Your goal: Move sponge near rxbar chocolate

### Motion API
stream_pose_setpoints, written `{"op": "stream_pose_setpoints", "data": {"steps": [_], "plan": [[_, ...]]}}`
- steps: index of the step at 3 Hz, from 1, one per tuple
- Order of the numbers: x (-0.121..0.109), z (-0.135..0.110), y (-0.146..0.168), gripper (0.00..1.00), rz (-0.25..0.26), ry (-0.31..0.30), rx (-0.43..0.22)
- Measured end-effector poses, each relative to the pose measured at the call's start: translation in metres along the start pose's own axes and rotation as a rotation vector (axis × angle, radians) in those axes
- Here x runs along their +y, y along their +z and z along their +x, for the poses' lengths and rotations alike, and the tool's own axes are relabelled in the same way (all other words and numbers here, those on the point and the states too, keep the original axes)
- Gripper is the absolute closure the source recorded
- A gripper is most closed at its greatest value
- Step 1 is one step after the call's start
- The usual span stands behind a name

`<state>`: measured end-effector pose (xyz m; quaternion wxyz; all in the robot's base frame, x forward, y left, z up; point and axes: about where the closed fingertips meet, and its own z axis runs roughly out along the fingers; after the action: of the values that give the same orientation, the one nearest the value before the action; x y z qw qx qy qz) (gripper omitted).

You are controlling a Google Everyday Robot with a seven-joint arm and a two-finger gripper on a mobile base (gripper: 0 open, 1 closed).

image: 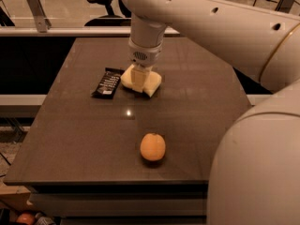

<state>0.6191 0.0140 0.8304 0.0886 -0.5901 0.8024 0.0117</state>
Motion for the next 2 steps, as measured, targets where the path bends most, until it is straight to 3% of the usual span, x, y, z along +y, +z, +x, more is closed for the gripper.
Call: {"op": "stream_pose_setpoints", "data": {"steps": [2], "plan": [[0.0011,-0.0003,0.0027,0.57,-0.003,-0.002,0.002]]}}
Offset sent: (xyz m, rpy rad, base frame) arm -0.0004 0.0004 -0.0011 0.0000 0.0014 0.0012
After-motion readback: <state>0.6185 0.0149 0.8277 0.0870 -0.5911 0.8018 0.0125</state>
